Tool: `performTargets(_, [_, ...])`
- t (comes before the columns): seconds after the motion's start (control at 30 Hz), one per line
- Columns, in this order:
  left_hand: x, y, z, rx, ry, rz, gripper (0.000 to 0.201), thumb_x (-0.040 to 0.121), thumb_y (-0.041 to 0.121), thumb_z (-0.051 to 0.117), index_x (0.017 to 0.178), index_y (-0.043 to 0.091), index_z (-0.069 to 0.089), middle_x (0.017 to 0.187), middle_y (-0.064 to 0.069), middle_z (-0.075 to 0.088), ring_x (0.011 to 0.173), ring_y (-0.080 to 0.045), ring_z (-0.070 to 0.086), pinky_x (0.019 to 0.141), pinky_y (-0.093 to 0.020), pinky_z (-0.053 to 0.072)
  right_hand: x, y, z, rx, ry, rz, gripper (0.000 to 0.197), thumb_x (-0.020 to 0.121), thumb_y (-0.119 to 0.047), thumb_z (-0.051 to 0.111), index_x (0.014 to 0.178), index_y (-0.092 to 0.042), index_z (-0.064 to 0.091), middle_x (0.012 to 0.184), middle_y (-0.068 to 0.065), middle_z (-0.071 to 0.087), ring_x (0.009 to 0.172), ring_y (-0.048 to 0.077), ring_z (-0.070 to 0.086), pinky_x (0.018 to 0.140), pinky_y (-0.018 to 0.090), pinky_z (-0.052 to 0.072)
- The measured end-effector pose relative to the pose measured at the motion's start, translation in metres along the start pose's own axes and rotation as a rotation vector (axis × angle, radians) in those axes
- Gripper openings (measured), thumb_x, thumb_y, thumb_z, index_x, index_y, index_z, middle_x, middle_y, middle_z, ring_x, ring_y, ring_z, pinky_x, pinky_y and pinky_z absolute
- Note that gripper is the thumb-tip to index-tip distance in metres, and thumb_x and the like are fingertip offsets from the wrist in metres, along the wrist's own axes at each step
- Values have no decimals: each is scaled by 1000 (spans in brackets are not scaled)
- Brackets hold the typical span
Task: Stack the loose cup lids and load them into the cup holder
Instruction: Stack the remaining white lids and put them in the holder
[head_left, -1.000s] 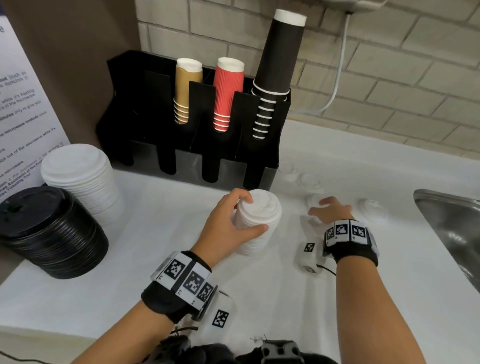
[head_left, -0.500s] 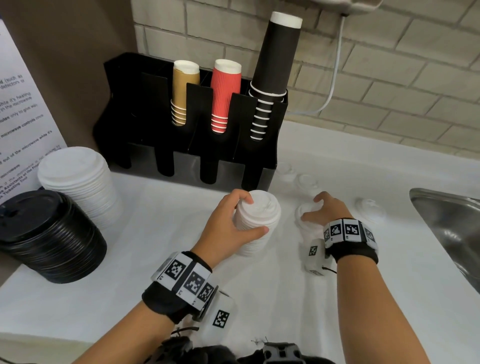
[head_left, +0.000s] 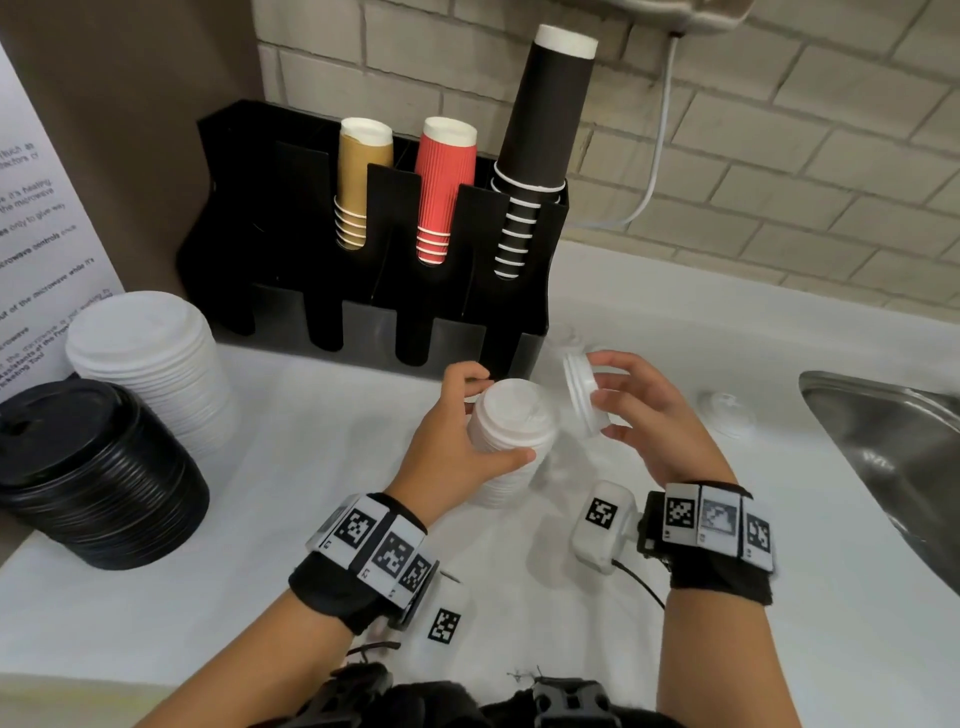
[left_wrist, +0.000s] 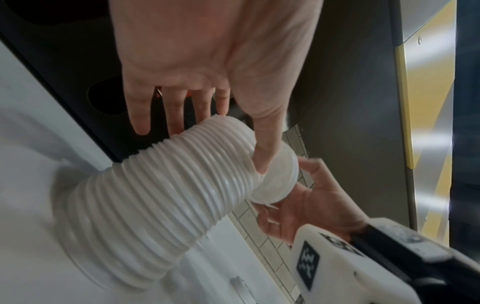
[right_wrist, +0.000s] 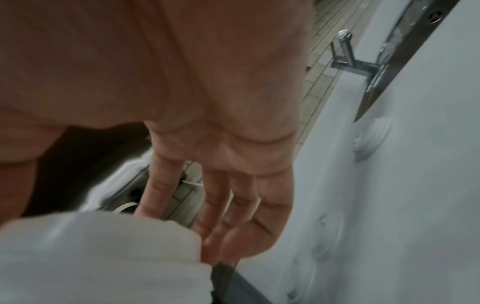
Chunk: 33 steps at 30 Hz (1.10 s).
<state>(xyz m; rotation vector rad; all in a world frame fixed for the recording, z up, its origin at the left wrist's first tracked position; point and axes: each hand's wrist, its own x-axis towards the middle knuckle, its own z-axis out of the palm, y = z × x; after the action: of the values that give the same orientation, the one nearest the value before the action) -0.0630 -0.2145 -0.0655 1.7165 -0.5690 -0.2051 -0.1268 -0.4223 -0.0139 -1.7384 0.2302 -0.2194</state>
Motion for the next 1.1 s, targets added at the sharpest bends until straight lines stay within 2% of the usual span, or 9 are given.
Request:
performTargets(0.1, [1, 2, 1, -38, -6, 2, 87, 66, 22, 89, 131, 32, 31, 123, 12, 53, 112, 7, 49, 82, 3, 33, -1, -8, 14, -20, -57, -45, 31, 70, -23, 66, 98, -37, 67, 82, -22, 64, 77, -1, 62, 64, 16, 48])
performTargets(0.17, [1, 3, 1, -37, -15, 22, 77, 67, 20, 88, 124, 34, 38, 119, 14, 54, 108, 11, 49, 80, 2, 35, -1, -8, 20, -38, -71, -68, 31, 69, -21, 69, 95, -38, 67, 82, -23, 64, 75, 0, 63, 62, 15, 48])
performTargets(0.27, [1, 6, 0, 29, -20, 44, 62, 68, 22, 86, 115, 34, 49, 121, 9, 54, 108, 2, 50, 80, 1, 34, -2, -8, 22, -54, -47, -74, 38, 62, -28, 75, 97, -38, 66, 90, -17, 63, 81, 8, 63, 70, 23, 48])
performTargets(0.4, [0, 14, -6, 40, -39, 73, 65, 63, 35, 88, 118, 40, 53, 138, 13, 41, 122, 6, 38, 90, 3, 25, -6, -11, 22, -84, -24, -106, 47, 57, -37, 74, 103, -39, 62, 99, -12, 62, 95, 12, 62, 79, 30, 47])
performTargets(0.53, [0, 31, -13, 48, -31, 136, 32, 62, 52, 75, 92, 47, 66, 134, 20, 42, 129, -4, 30, 100, -12, 21, -9, -22, 23, -107, -51, -169, 54, 59, -35, 75, 110, -38, 60, 105, -9, 59, 100, 11, 61, 78, 27, 49])
performTargets(0.67, [2, 38, -16, -9, -47, 190, 13, 72, 31, 79, 79, 40, 71, 130, 25, 48, 125, 5, 31, 98, -3, 18, -10, -34, 26, -95, -92, -218, 54, 61, -30, 73, 113, -37, 61, 105, -10, 57, 101, 12, 60, 77, 25, 51])
performTargets(0.83, [0, 40, -18, -21, -59, 220, 13, 80, 23, 76, 83, 35, 70, 127, 21, 49, 125, -3, 35, 98, -6, 23, -13, -37, 34, -91, -69, -230, 53, 63, -19, 71, 113, -34, 61, 109, -8, 54, 107, 20, 59, 81, 31, 51])
performTargets(1.0, [3, 43, -23, -179, -158, 240, 8, 86, 9, 68, 92, 12, 73, 124, 5, 58, 118, -11, 55, 105, -25, 41, -14, -43, 42, -54, -53, -265, 53, 57, -23, 65, 108, -36, 62, 101, -14, 56, 98, 12, 61, 74, 29, 52])
performTargets(1.1, [0, 46, -24, -303, -205, 207, 12, 88, 4, 63, 97, 3, 70, 126, -4, 60, 113, -11, 62, 100, -27, 48, -15, -44, 46, -40, -71, -286, 56, 58, -21, 63, 112, -34, 60, 105, -4, 55, 98, 16, 60, 77, 31, 52])
